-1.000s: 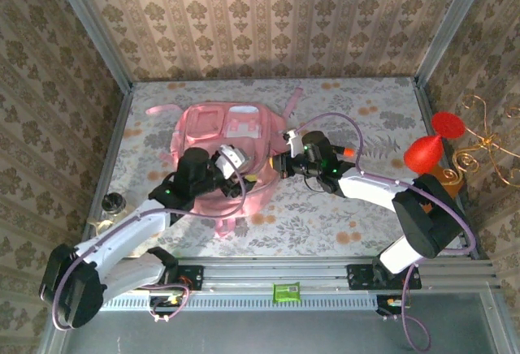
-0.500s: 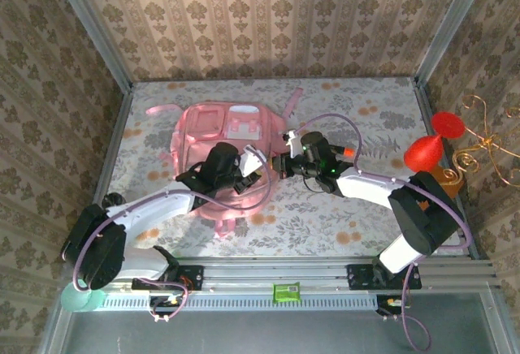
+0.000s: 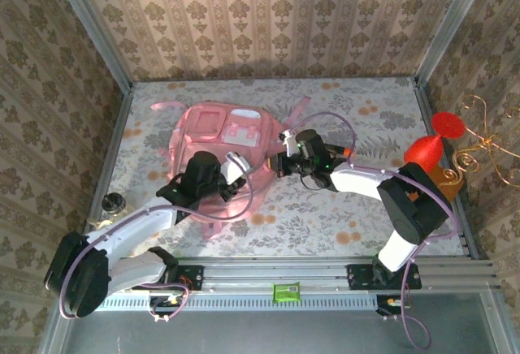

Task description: Pack the student bag

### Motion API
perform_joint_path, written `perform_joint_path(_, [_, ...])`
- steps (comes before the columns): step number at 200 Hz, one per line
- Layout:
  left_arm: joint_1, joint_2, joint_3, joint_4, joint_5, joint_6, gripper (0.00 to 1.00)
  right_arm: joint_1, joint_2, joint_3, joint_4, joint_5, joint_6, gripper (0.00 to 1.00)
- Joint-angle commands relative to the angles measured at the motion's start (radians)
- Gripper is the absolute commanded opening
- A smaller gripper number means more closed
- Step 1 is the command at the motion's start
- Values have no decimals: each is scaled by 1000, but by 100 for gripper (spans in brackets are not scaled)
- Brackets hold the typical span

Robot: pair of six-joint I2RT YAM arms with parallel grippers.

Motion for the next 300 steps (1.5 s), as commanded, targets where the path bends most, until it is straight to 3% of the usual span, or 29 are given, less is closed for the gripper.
perform_joint_path(1, [33, -37, -31, 7, 67, -68, 0, -32, 30, 41, -90, 118, -16, 0])
perform_joint_path(97, [80, -74, -65, 58, 158, -97, 0, -91, 85, 137, -224, 204, 13, 0])
perform_joint_path(141, [81, -63, -62, 61, 163, -102, 0, -102, 51, 100, -179, 89, -4, 0])
perform_joint_path(156, [81, -54, -55, 48, 172, -109, 19, -102, 20, 61, -161, 34, 9, 2])
perform_joint_path(171, [82, -62, -52, 42, 177, -125, 42, -100, -28, 6, -141, 5, 36, 15])
perform_joint_path(200, [86, -126, -74, 89, 153, -208, 66, -100, -180, -68, -178, 47, 29, 41])
perform_joint_path(223, [105, -183, -95, 133, 66, -331, 75, -85, -262, -74, -190, 61, -8, 62])
perform_joint_path(243, [141, -216, -82, 82, -106, -496, 80, -56, -250, -37, -196, 60, -40, 66])
perform_joint_path(268, [200, -215, -32, -135, -294, -700, 83, -54, -169, 43, -203, 76, -2, 69])
perform_joint_path(285, [275, -207, -21, -227, -325, -784, 83, -63, -96, 110, -185, 73, 69, 76])
perform_joint_path(300, [329, -207, -33, -251, -279, -854, 84, -64, -18, 195, -206, 94, 135, 77])
